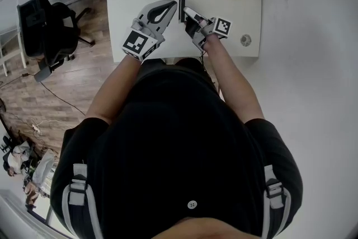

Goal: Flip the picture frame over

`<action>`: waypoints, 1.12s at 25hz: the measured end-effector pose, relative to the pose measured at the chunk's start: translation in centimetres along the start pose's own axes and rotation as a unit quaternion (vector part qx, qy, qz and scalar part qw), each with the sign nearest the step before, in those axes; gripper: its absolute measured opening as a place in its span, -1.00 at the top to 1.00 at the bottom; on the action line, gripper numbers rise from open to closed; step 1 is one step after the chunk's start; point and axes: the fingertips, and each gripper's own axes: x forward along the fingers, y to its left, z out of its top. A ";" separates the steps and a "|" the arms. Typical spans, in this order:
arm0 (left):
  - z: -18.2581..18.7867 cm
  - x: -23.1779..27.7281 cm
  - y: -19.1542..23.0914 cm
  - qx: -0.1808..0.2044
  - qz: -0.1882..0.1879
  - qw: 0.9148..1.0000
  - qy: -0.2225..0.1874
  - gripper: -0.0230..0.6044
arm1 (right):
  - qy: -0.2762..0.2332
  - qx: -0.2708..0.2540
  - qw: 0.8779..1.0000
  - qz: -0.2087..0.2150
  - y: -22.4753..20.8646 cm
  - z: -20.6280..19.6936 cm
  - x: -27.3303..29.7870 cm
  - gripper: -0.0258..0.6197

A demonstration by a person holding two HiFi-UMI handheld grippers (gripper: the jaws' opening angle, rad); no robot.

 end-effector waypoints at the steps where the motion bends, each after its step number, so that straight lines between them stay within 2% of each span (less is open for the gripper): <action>1: 0.0 0.0 0.2 -0.001 0.002 1.000 0.003 0.91 | -0.002 0.013 1.000 0.007 -0.1 0.1 0.1 0.76; 6: -0.6 0.3 0.3 -0.005 -0.001 1.000 0.001 0.91 | -0.008 0.062 0.998 0.011 -1.8 0.4 -0.5 0.76; 12: -1.0 0.7 0.1 -0.007 -0.004 1.000 0.011 0.91 | -0.011 0.074 0.997 0.009 -3.2 1.3 -1.6 0.76; 23: -0.3 1.0 0.5 -0.005 -0.005 1.000 0.013 0.91 | -0.019 0.031 0.999 -0.032 -3.7 2.3 -3.0 0.74; 28: -0.7 0.9 0.2 -0.004 -0.008 1.000 0.018 0.91 | -0.021 -0.009 0.998 -0.060 -3.9 3.0 -4.1 0.73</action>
